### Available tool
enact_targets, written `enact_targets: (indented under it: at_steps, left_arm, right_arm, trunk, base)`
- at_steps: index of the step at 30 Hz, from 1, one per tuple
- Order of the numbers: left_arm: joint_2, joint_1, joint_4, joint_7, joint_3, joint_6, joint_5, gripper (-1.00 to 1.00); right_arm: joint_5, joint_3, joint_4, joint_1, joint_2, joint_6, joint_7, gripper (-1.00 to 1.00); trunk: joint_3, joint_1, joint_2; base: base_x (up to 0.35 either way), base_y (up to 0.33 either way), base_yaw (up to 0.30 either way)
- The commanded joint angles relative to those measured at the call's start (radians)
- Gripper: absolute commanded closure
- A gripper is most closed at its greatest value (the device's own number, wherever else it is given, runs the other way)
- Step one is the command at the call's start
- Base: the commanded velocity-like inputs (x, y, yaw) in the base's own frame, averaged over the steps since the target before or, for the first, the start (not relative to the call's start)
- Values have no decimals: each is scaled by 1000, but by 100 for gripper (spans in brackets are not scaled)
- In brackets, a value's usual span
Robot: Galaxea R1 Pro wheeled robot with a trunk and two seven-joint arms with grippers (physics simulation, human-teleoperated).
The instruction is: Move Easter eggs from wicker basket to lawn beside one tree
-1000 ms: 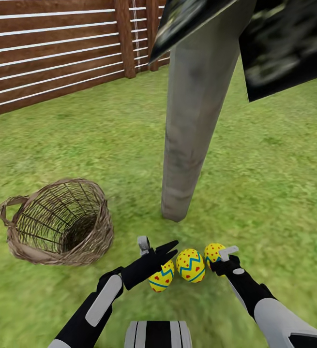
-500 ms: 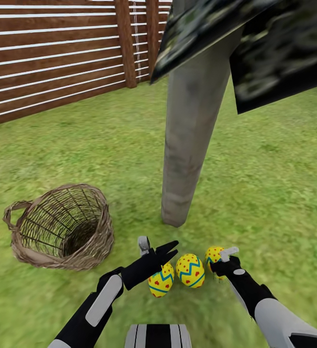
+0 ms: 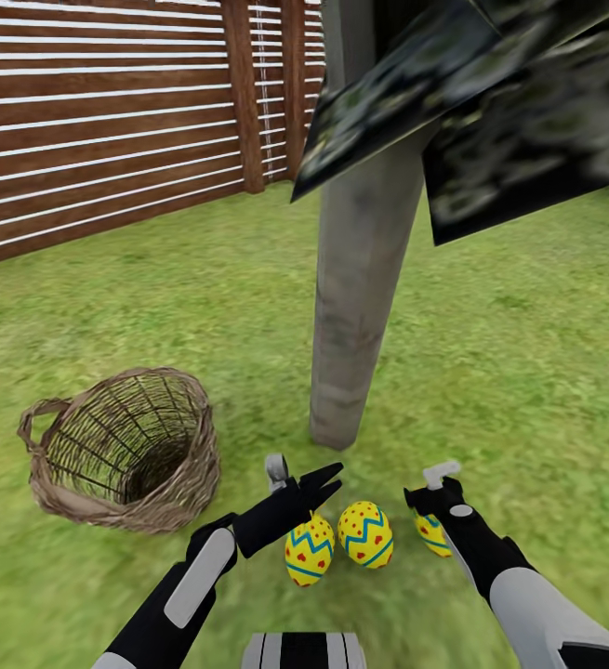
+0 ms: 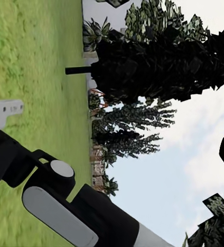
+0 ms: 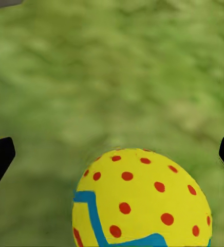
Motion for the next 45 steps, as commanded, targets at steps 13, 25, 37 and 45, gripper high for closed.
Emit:
enact_targets:
  at_steps: [13, 25, 37, 45]
  left_arm:
    - [5, -2, -13, 8, 5, 63, 17, -100]
    - [11, 0, -2, 144, 14, 65, 18, -100]
    - [179, 13, 164, 148, 13, 56, 7, -100]
    - [190, 12, 330, 217, 14, 55, -89, -100]
  right_arm:
    - [8, -46, -2, 0, -5, 112, 4, -100]
    - [9, -46, 0, 0, 0, 198, 25, -100]
    - [13, -42, 48, 5, -25, 356, 180, -100]
    - [12, -43, 282, 7, -44, 52, 147, -100]
  trunk:
    - [50, -6, 3]
    - [96, -11, 6]
    - [143, -17, 8]
    - [173, -20, 10]
  base:
    - [-6, 0, 0]
    - [-318, 0, 0]
    - [-299, 0, 0]
    - [-15, 0, 0]
